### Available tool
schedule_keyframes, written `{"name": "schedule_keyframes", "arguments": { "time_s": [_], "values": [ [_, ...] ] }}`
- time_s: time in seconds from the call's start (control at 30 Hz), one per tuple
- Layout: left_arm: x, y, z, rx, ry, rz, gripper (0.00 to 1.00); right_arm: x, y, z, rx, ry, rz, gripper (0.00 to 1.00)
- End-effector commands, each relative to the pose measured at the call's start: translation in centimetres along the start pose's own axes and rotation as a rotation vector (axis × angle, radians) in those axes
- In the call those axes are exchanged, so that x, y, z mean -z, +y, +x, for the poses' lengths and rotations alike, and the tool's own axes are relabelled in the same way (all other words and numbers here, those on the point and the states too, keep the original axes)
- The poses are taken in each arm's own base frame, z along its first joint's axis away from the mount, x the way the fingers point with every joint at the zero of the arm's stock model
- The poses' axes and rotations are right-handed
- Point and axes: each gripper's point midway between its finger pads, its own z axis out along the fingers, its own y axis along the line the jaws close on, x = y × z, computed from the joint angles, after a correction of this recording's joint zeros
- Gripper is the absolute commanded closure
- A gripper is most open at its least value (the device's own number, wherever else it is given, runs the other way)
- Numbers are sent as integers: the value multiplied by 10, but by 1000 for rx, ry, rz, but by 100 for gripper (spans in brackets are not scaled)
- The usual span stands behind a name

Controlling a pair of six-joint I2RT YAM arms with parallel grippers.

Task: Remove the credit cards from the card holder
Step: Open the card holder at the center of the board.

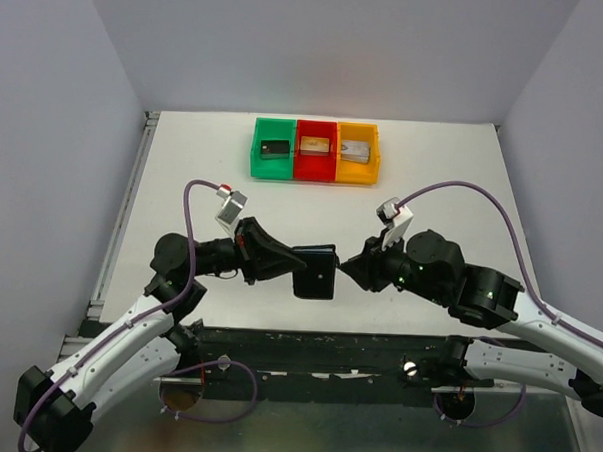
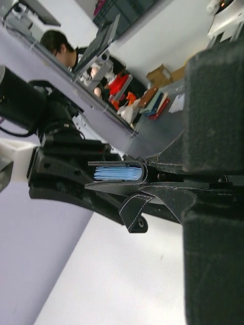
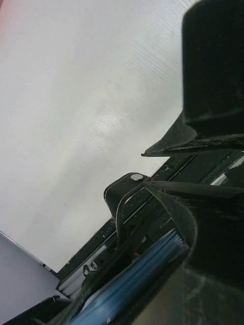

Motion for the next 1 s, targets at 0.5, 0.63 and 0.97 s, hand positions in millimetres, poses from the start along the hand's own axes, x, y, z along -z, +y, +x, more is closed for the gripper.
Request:
{"name": "schedule_keyframes", "arguments": {
  "time_s": [0.5, 0.63, 0.97],
  "values": [
    [6, -49, -29, 10, 33, 404, 100, 66, 33, -76, -25, -248, -205, 21],
    [5, -52, -33, -5, 32, 413, 100, 52, 42, -71, -22, -180, -221, 23],
    [8, -62, -36, -24, 32, 433, 100, 43, 59, -67, -43, -181, -313, 29]
  ]
}}
